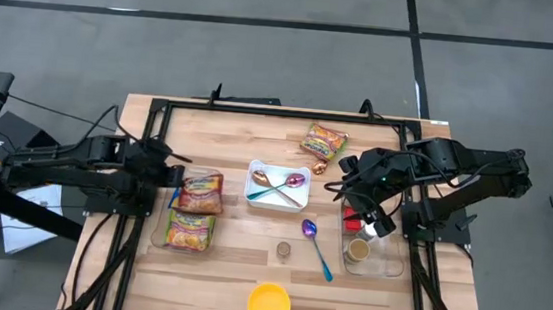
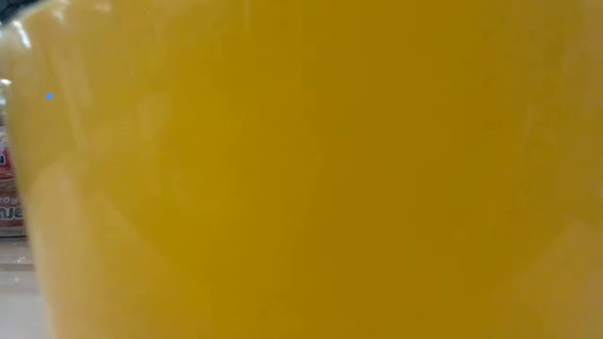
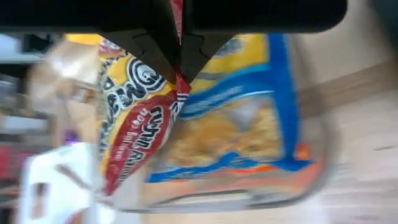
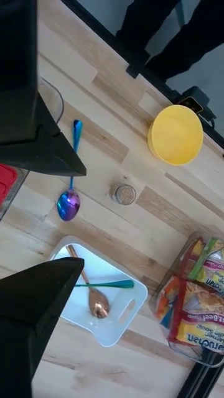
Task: Pick & Place Food Item
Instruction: Put the red noodle pack into the left transparent bin
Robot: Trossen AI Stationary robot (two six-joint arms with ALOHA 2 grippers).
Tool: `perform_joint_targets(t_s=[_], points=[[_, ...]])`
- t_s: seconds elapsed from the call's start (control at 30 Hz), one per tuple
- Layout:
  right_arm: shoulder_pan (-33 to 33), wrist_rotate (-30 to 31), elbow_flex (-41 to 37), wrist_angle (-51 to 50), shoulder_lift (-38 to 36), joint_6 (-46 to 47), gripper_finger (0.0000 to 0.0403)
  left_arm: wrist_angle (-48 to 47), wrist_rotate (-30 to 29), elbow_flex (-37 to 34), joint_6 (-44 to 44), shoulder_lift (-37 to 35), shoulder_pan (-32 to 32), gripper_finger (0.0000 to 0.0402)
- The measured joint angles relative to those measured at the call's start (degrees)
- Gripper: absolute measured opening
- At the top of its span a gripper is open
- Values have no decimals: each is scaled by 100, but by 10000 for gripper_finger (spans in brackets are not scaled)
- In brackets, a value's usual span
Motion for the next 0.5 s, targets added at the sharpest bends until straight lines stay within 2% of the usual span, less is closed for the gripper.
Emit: perform_joint_targets(t_s=[0.23, 0.5], points=[[0, -2, 0, 33, 2, 28, 219, -182, -538, -2, 45, 24, 4, 0], [0, -2, 0, 37, 2, 28, 219, -182, -738, -5, 21, 24, 7, 6]])
